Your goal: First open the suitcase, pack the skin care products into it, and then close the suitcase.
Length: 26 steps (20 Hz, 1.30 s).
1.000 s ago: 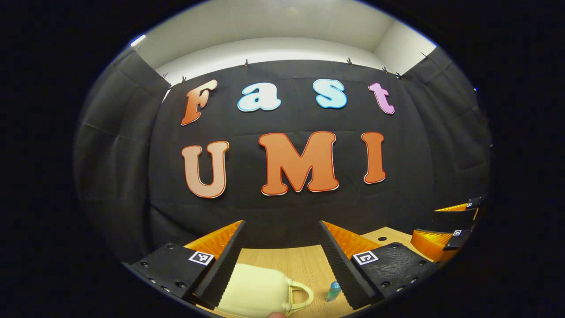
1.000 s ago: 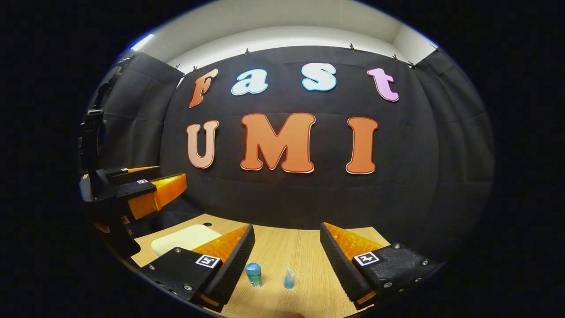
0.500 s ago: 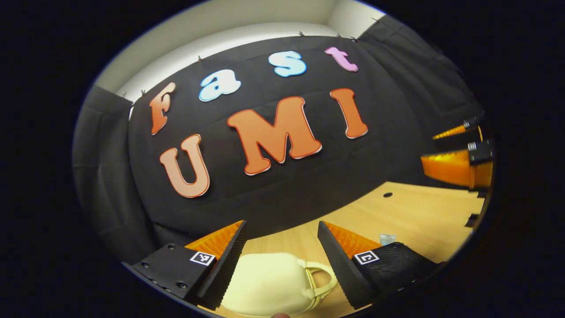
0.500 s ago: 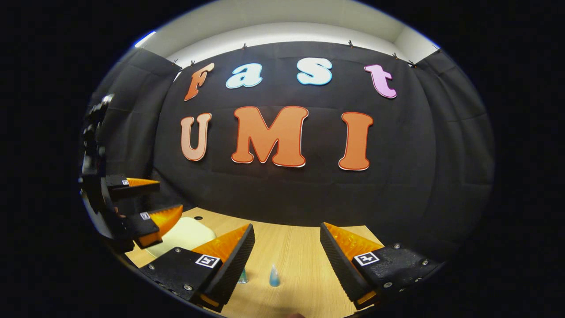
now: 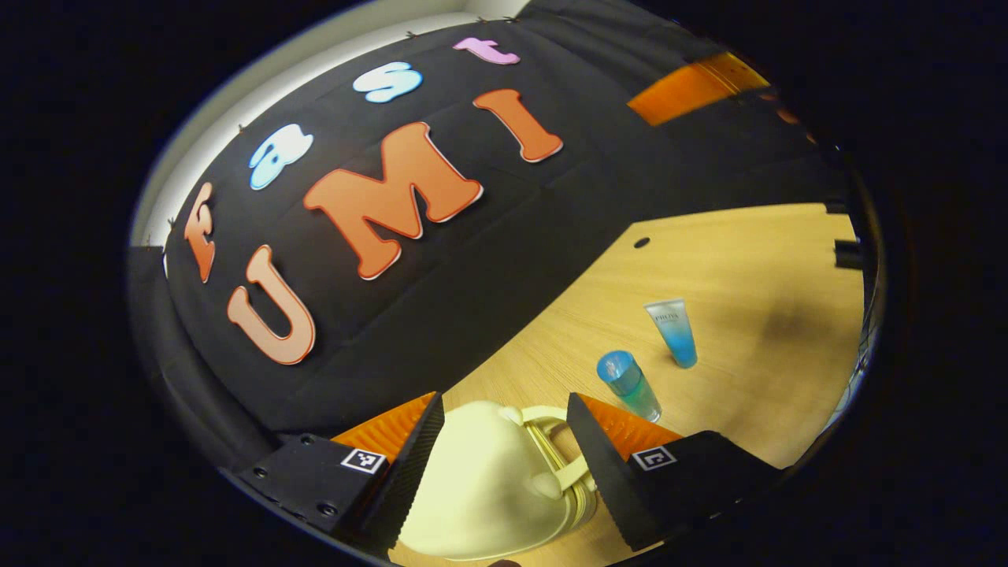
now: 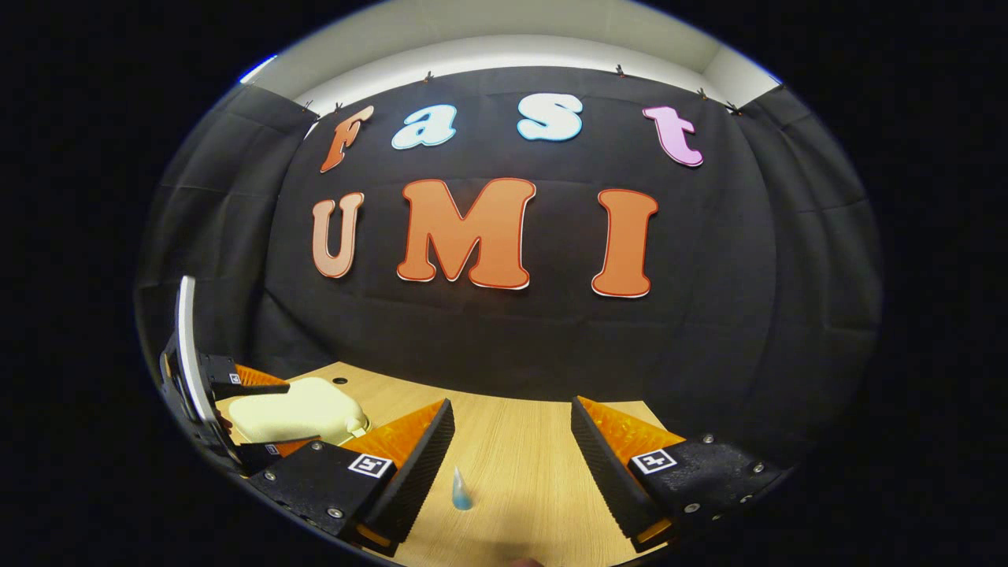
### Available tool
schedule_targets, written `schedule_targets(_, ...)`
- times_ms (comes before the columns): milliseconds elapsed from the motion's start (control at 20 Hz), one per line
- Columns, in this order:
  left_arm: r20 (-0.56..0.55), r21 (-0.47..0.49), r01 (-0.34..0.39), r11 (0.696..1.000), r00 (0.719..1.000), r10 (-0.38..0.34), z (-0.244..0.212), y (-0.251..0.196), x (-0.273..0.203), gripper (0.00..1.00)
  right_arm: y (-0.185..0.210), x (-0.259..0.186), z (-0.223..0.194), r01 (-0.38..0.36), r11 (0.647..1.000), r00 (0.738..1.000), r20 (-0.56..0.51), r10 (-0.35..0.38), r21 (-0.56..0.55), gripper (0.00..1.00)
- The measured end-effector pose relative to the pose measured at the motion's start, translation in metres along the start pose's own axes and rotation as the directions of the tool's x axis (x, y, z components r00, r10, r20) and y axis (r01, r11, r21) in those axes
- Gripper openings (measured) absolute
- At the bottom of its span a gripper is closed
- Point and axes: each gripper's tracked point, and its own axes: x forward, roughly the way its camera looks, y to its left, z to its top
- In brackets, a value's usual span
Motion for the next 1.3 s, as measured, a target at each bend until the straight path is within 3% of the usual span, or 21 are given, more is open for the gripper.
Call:
schedule_targets(200, -0.075, 0.136, 0.072, 0.988, 0.995, -0.063, -0.032, -0.03, 0.016, 0.97, -0.016, 0.001, -0.009, 0.019, 1.0, 1.0, -0.012, -0.019, 0.005, 0.94)
schedule_targets(450, -0.139, 0.281, 0.149, 0.948, 0.984, -0.113, -0.06, -0.052, 0.023, 0.97, -0.032, -0.002, -0.022, 0.062, 0.998, 0.997, -0.036, -0.061, 0.019, 0.95)
schedule_targets(600, -0.163, 0.403, 0.175, 0.898, 0.98, -0.118, -0.068, -0.056, 0.031, 0.92, -0.033, -0.005, -0.026, 0.073, 0.997, 0.996, -0.046, -0.072, 0.027, 0.94)
schedule_targets(750, -0.196, 0.537, 0.199, 0.82, 0.975, -0.108, -0.076, -0.057, 0.034, 0.92, -0.03, -0.006, -0.023, 0.08, 0.996, 0.996, -0.038, -0.079, 0.041, 0.94)
schedule_targets(900, -0.229, 0.608, 0.205, 0.767, 0.97, -0.078, -0.091, -0.053, 0.044, 0.82, -0.029, -0.01, -0.016, 0.1, 0.994, 0.995, -0.02, -0.099, 0.049, 0.94)
schedule_targets(950, -0.219, 0.619, 0.215, 0.755, 0.971, -0.096, -0.09, -0.057, 0.048, 0.87, -0.029, -0.012, -0.013, 0.11, 0.993, 0.994, -0.015, -0.11, 0.053, 0.94)
schedule_targets(1000, -0.221, 0.646, 0.215, 0.732, 0.971, -0.09, -0.092, -0.058, 0.054, 0.7, -0.027, -0.014, -0.012, 0.119, 0.991, 0.993, -0.011, -0.119, 0.056, 0.94)
schedule_targets(1050, -0.217, 0.676, 0.215, 0.705, 0.972, -0.088, -0.092, -0.057, 0.058, 0.66, -0.028, -0.017, -0.011, 0.136, 0.989, 0.991, -0.01, -0.136, 0.056, 0.94)
schedule_targets(1150, -0.214, 0.714, 0.217, 0.666, 0.973, -0.087, -0.095, -0.058, 0.066, 0.44, -0.026, -0.025, -0.008, 0.17, 0.983, 0.985, -0.004, -0.17, 0.063, 0.94)
schedule_targets(1200, -0.21, 0.71, 0.222, 0.668, 0.973, -0.099, -0.097, -0.06, 0.064, 0.27, -0.025, -0.028, -0.007, 0.185, 0.98, 0.983, -0.005, -0.185, 0.069, 0.94)
schedule_targets(1250, -0.206, 0.709, 0.22, 0.67, 0.973, -0.101, -0.097, -0.06, 0.064, 0.24, -0.024, -0.031, -0.008, 0.198, 0.977, 0.98, -0.01, -0.198, 0.072, 0.94)
schedule_targets(1300, -0.205, 0.692, 0.225, 0.686, 0.972, -0.112, -0.096, -0.061, 0.062, 0.12, -0.023, -0.035, -0.008, 0.214, 0.974, 0.977, -0.014, -0.213, 0.071, 0.95)
